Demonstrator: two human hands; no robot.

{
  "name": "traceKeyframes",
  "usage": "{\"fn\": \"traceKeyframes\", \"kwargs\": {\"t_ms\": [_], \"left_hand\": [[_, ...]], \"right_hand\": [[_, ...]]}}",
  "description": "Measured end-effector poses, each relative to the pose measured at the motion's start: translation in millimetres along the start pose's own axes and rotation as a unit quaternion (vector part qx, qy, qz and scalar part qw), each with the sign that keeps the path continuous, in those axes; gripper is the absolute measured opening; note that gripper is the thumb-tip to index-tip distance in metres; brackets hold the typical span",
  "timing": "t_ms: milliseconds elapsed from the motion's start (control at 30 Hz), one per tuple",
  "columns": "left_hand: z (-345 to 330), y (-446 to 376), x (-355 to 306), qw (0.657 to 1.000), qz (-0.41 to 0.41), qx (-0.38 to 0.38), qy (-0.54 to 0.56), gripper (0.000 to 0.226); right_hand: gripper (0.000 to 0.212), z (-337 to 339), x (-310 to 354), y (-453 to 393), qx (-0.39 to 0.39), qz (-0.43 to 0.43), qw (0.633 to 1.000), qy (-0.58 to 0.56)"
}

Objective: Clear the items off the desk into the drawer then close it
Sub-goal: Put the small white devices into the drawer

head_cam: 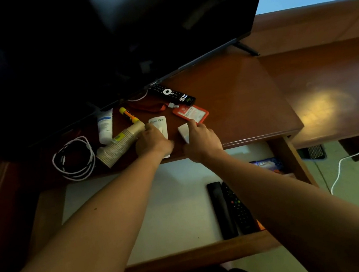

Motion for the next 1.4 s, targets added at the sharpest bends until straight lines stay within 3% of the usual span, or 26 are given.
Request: {"fn": "traceKeyframes", "kwargs": {"t_ms": [200,367,567,833,1067,1400], "left_hand": [[7,41,18,0.999,-0.022,0.015,0.037,0.086],[0,92,47,0.996,-0.057,0.057,0.046,0.076],[-25,128,86,0.994,-0.077,0.078,0.014,0.067],[-82,141,108,0.986,-0.060,0.152,-0.037,0.079],[-117,146,110,0.974,-0.041,0.212,-0.063,0.086],[-134,156,114,0.977,-0.032,0.206,-0.055,0.095]], "right_hand": [[0.073,3,1,30,-0.020,-0.019,1.000,-0.012],[0.090,-12,-4,68,0.030,-0.018,0.999,0.001],[0.080,-38,-21,103,0.065,-0.016,0.998,0.008],[0.076,-91,-43,120,0.157,-0.050,0.984,0.062],[0.066,-111,-50,122,0.178,-0.044,0.978,0.102],[0.060,-127,-63,134,0.206,-0.054,0.972,0.094]]}}
Point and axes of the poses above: each hand's wrist, its own y-axis away from the middle knuckle, its own z-axis out of the back of the hand, x = y × z, the point moved 4 cm from there along -y, towards the middle knuckle, and after that the axes turned 10 degrees about -x, right-handed, at the moved point
